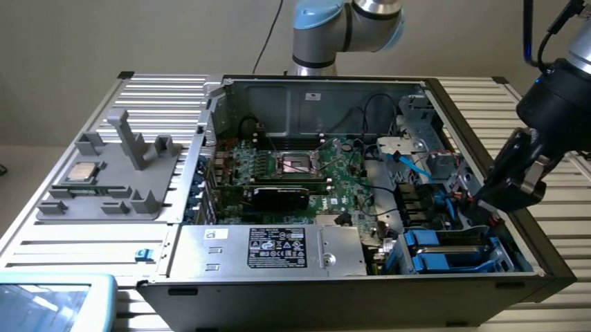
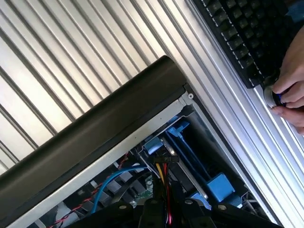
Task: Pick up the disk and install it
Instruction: 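Insert the first disk wire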
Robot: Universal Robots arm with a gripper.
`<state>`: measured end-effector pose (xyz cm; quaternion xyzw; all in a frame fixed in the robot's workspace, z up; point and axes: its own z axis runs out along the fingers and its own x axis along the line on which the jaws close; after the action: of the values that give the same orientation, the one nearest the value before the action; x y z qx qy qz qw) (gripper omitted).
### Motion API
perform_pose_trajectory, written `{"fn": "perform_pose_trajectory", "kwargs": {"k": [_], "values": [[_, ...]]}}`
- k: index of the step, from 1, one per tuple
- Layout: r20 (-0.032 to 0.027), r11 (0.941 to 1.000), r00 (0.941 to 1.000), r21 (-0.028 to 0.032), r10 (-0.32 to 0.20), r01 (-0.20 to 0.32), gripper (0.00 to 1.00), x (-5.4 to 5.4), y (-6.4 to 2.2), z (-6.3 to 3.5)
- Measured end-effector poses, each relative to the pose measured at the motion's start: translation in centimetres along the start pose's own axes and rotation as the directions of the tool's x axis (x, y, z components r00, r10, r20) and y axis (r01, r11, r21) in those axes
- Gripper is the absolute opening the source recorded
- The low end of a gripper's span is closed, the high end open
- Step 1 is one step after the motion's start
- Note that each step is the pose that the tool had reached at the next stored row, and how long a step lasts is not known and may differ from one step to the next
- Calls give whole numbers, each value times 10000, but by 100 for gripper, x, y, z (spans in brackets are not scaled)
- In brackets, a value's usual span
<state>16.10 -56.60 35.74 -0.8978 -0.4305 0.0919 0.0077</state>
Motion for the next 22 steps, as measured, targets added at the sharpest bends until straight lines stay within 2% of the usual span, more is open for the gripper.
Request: {"fn": "perform_pose_trajectory", "kwargs": {"k": [11,18,22], "values": [[-68,9961,9962,137,867,-866,17,-32,31,19],[-119,9876,9878,253,1552,-1548,17,-42,51,80],[-122,9867,9869,264,1606,-1603,17,-42,51,80]]}}
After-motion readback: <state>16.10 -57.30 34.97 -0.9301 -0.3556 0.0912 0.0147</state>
